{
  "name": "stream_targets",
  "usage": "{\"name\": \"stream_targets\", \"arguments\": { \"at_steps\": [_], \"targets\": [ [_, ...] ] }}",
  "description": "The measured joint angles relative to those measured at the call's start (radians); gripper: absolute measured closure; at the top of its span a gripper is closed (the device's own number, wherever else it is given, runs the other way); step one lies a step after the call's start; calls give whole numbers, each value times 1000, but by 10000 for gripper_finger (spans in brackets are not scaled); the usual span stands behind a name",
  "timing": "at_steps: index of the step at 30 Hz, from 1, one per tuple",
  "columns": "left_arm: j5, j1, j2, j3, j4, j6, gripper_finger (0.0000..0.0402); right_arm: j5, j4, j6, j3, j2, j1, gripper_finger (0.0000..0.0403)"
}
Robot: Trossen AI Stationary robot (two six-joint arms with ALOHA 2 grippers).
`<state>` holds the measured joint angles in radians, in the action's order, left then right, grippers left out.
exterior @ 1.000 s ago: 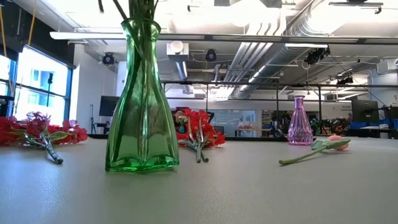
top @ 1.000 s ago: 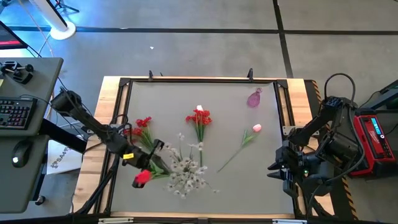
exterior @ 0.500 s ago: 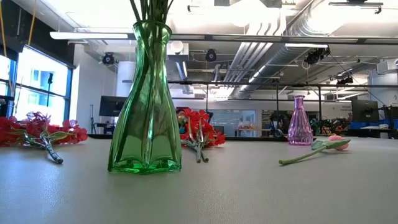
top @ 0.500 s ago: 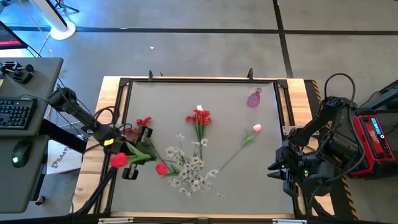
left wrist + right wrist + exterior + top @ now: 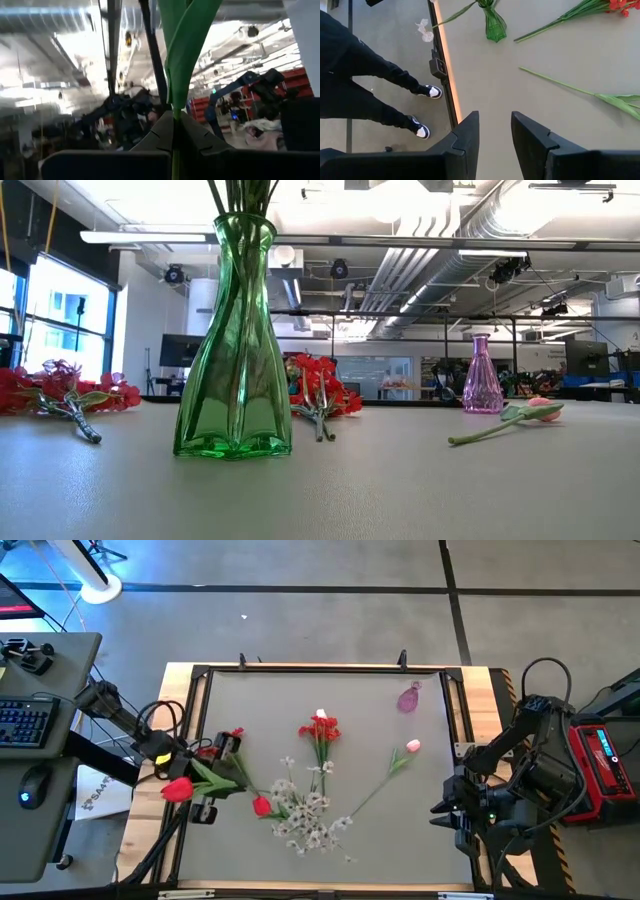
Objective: Sort flowers into vase by color
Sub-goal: Put the red flower into the green vase
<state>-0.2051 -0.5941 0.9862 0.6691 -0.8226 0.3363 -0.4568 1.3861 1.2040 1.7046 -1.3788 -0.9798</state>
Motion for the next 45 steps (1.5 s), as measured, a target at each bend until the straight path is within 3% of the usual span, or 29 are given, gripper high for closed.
{"name": "stream_targets", "arguments": {
  "at_steps": [4,9,17,23,30,36,45],
  "targets": [
    [0,0,21,103,141,-26,401,0,0,0,0,0,0,301],
    [51,7,69,196,156,11,401,0,0,0,0,0,0,301],
    [191,106,183,206,181,-132,401,0,0,0,0,0,0,301],
    [238,136,249,137,162,-190,401,0,0,0,0,0,0,301],
    [249,138,298,15,-58,-216,401,0,0,0,0,0,0,301],
    [249,138,301,-49,-84,-219,401,0,0,0,0,0,0,301],
    [262,138,368,-108,-256,-222,401,0,0,0,0,0,0,301]
  ]
}}
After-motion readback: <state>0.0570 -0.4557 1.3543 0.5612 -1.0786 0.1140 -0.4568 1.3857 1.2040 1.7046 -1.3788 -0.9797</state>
